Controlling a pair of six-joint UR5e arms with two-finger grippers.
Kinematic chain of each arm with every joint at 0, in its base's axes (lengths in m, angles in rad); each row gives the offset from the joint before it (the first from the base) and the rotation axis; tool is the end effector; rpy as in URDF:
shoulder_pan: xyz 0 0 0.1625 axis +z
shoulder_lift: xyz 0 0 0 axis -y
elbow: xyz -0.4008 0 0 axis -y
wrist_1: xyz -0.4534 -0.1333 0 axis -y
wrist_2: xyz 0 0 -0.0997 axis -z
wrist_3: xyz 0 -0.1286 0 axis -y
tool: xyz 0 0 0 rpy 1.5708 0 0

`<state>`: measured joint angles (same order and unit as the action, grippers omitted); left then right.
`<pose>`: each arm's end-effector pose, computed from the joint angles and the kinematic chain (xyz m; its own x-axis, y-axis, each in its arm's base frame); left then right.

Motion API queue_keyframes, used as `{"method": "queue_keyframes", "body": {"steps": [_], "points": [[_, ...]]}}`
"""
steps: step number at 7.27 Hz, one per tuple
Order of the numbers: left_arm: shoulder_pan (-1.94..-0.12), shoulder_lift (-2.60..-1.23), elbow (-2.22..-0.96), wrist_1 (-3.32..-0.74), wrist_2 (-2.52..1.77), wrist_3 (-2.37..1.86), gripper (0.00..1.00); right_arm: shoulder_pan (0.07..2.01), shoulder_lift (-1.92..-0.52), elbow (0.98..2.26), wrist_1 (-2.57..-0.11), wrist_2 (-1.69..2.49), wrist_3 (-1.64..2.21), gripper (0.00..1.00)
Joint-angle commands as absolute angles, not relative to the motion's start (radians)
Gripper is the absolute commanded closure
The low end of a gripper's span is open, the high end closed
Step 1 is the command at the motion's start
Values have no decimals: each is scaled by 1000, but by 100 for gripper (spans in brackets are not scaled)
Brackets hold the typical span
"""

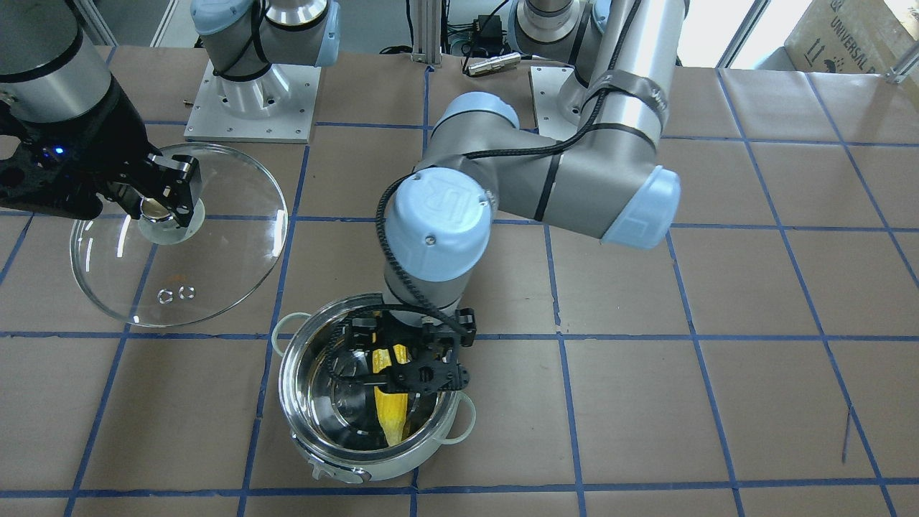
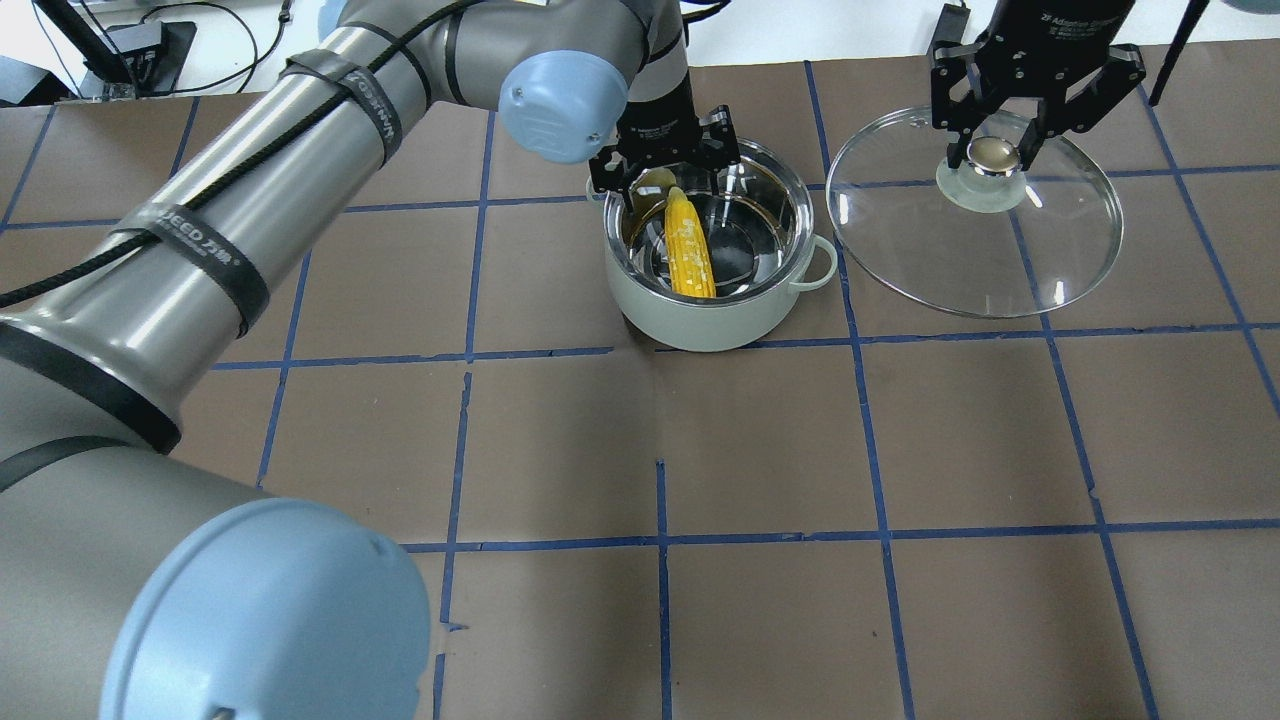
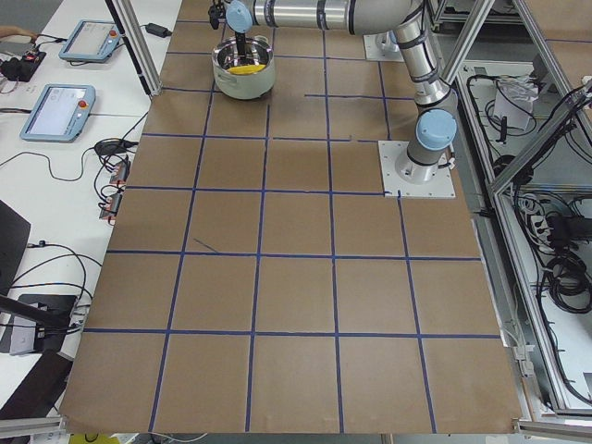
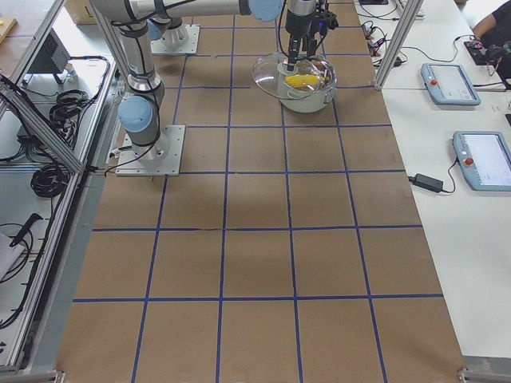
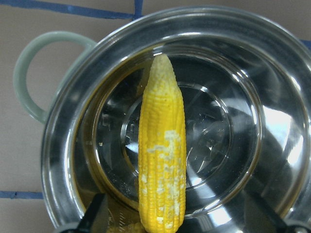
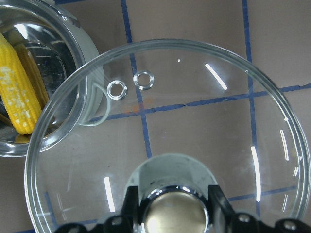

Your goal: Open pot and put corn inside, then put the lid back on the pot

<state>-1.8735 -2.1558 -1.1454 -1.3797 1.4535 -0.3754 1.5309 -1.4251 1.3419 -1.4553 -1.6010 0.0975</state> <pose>-0.3719 -0.6933 0.3001 -0.9902 -0.0711 0.1204 -0.0700 0.9975 0.0136 0.1052 -0.6102 0.4650 -0.9902 0.1359 0.0332 0.1369 0.9902 0.0292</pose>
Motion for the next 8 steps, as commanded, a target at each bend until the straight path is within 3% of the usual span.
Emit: {"method": "queue_keyframes", "body": {"steps": [1,5,8], "points": [[-1736,-2024,-1166,-1536,1456,-141,0,1631,-1390,1324,-1527,-1580,123,58],[-1562,-1700,-1438,-1614,1543,15,0,1799,-1196,1183,-1570,-1565,187,57],[-1577,-1620,-1459,-1663,1545,-8,0,1819,-1109,1186,-1605,-1565,184,58]]}}
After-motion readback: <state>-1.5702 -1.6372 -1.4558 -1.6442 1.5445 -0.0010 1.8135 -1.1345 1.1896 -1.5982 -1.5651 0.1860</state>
